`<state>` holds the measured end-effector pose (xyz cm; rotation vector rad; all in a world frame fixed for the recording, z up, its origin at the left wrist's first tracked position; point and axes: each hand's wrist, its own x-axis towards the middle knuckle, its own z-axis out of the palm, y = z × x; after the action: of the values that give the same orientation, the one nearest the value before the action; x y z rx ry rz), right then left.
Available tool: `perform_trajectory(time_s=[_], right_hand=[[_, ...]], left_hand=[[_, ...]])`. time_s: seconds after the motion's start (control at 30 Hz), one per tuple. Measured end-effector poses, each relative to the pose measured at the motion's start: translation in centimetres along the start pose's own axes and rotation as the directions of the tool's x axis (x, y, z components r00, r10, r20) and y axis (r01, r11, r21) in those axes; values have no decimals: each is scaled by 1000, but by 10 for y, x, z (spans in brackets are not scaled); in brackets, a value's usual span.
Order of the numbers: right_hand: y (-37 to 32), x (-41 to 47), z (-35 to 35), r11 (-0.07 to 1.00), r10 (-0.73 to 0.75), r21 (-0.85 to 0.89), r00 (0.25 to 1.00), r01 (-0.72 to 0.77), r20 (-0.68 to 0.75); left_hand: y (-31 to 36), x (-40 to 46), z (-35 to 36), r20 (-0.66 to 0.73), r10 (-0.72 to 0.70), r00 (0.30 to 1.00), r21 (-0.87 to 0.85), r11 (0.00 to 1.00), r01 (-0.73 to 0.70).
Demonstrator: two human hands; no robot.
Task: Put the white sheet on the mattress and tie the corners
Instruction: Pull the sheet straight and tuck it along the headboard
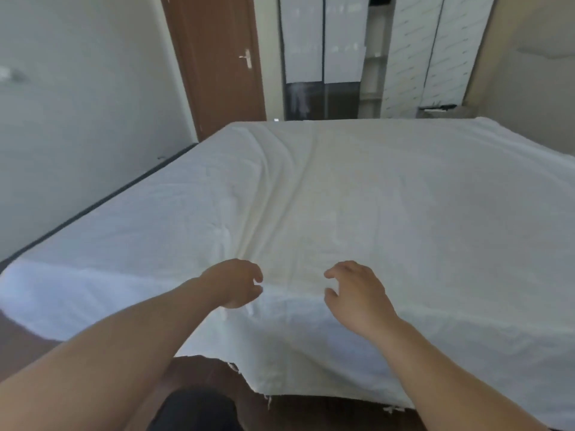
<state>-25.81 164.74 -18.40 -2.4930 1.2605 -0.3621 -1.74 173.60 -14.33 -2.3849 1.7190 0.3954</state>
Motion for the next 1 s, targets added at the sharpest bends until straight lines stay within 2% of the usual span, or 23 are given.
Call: perform_trajectory(time_s=[0.13,0.23,0.37,0.5,0.6,0.67,0.8,0.83,0.93,1.0], right_hand=[[-50,22,17,987,-155,53,982,150,108],[-68,28,36,977,-208,85,968,198,140],[-95,59,64,961,-270,96,956,260,114],[-142,129,99,954,-279,126,960,273,37],[-184,176,118,959,-249,134,968,250,-25],[-215,199,134,957,-241,161,970,240,-13],[-271,223,173,949,-264,208,959,239,104],[-285,230,186,953,-239,222,961,206,136],[-308,243,208,975,-142,198,971,103,192],[-320,251,218,986,-69,163,980,38,188]], left_hand=[[-75,-15,9,-3,-246,969,-11,969,246],[-105,-19,24,-16,-357,934,-46,933,356],[-137,-3,46,-76,-447,891,-165,887,431],[-176,41,63,-199,-574,795,-249,814,525],[-197,67,65,-139,-669,731,-291,733,615],[-213,81,69,-94,-647,756,-243,752,613],[-235,93,73,-19,-483,875,-65,874,481],[-242,97,72,-4,-446,895,-13,895,446],[-250,104,73,24,-364,931,-21,931,364],[-264,108,73,5,-232,973,40,972,231]])
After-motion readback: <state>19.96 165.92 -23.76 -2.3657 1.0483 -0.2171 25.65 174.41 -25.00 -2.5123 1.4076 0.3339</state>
